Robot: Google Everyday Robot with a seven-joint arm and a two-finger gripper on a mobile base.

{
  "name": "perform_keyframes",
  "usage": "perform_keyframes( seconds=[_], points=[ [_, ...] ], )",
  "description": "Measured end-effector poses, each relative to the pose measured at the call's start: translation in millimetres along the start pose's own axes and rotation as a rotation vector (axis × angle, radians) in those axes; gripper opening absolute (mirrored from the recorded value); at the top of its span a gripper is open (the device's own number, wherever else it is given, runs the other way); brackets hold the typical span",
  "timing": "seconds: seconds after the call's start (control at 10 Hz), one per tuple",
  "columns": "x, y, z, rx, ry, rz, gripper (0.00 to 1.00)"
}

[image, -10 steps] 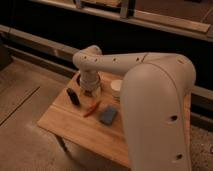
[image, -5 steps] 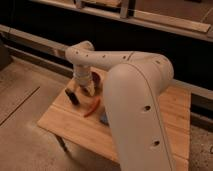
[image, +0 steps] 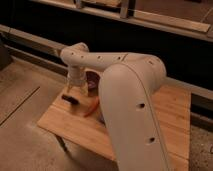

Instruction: Knock the eraser over

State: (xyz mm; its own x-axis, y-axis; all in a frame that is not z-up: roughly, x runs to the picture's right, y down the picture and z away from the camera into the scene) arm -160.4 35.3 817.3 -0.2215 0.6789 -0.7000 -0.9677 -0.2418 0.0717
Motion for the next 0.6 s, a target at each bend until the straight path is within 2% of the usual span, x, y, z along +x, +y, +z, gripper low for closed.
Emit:
perform_keyframes(
  seconds=[0.2, 0.3, 0.6],
  points=[
    [8.5, -2.1, 4.0, 0.013, 0.011, 0.022, 0.65],
    [12.6, -6.5, 2.1, 0.036, 0.013, 0.029, 0.65],
    [15.2, -26.3, -30.5, 0.088, -0.02, 0.038, 0.65]
  ],
)
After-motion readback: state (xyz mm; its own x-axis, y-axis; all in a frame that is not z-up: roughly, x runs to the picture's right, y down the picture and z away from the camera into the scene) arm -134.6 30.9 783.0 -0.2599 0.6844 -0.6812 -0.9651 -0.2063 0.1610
